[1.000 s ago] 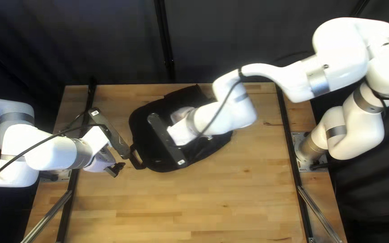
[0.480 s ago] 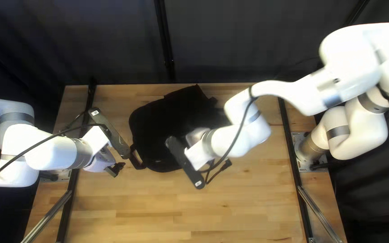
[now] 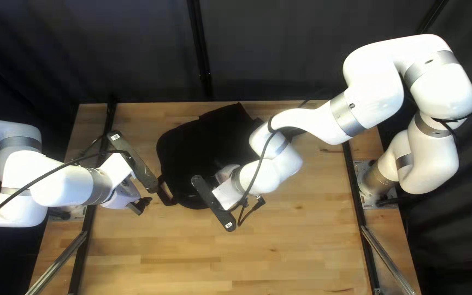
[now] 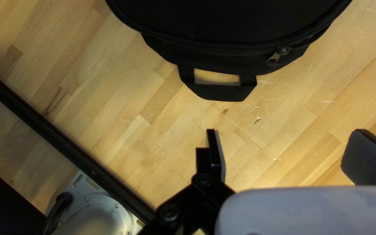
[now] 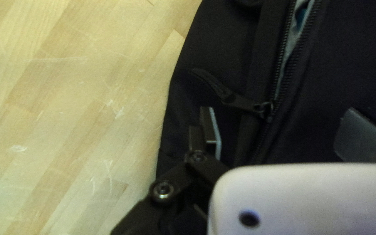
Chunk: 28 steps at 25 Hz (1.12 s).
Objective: Remove a lunch box from a kids backpack
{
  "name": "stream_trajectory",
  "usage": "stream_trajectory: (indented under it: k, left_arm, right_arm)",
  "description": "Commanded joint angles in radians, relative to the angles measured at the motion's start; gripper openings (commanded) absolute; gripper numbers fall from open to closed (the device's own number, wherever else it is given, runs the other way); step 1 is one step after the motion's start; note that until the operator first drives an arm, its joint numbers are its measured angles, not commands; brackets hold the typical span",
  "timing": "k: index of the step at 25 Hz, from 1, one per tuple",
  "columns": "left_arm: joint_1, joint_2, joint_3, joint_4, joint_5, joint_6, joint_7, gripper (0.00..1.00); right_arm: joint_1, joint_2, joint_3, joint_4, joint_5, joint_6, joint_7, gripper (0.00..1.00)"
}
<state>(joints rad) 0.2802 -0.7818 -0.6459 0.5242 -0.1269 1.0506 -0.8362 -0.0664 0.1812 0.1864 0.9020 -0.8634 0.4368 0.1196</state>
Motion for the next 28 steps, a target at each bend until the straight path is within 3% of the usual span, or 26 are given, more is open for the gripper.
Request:
stream_trajectory:
  k: [1, 13, 21, 28]
  left_arm:
    - [0.000, 0.000, 0.000, 0.000, 0.000, 0.000, 0.000, 1.00]
    - [0.000, 0.000, 0.000, 0.000, 0.000, 0.000, 0.000, 1.00]
    - [0.000, 0.000, 0.000, 0.000, 0.000, 0.000, 0.000, 1.00]
    - [0.000, 0.000, 0.000, 0.000, 0.000, 0.000, 0.000, 1.00]
  right_arm:
    - [-0.010, -0.011, -0.005, -0.025, 0.001, -0.024, -0.003, 0.00]
    - [-0.029, -0.105, 0.023, 0.067, 0.202, 0.094, -0.273, 0.00]
    - [-0.043, -0.089, 0.013, 0.161, 0.233, 0.152, -0.324, 0.00]
    - [-0.063, -0.121, 0.001, 0.139, 0.263, 0.129, -0.369, 0.00]
